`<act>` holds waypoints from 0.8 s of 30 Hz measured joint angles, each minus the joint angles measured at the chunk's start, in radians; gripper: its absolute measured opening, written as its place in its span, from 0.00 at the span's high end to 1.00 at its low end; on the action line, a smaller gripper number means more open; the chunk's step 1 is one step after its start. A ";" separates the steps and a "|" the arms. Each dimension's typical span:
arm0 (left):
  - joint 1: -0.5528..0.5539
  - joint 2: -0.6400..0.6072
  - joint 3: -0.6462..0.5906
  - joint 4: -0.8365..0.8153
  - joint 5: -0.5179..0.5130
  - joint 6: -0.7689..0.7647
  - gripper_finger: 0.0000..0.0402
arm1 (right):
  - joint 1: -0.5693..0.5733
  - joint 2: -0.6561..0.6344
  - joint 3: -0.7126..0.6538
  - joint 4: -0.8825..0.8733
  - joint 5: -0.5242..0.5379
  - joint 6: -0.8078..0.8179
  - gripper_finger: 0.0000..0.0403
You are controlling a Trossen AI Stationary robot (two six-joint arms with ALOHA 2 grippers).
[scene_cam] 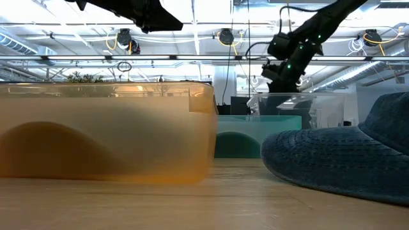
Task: Pick & Place hat
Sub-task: Put the left black cap into the transparent bin
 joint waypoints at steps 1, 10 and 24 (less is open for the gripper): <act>0.000 0.000 0.000 0.000 0.000 0.000 0.76 | 0.000 -0.014 0.000 0.000 0.000 0.000 0.82; 0.000 0.000 0.000 0.000 0.000 -0.002 0.76 | 0.001 -0.110 0.000 -0.002 0.074 0.000 0.82; 0.000 0.000 0.000 0.001 0.000 -0.003 0.76 | 0.008 -0.058 -0.039 0.073 0.075 0.022 0.82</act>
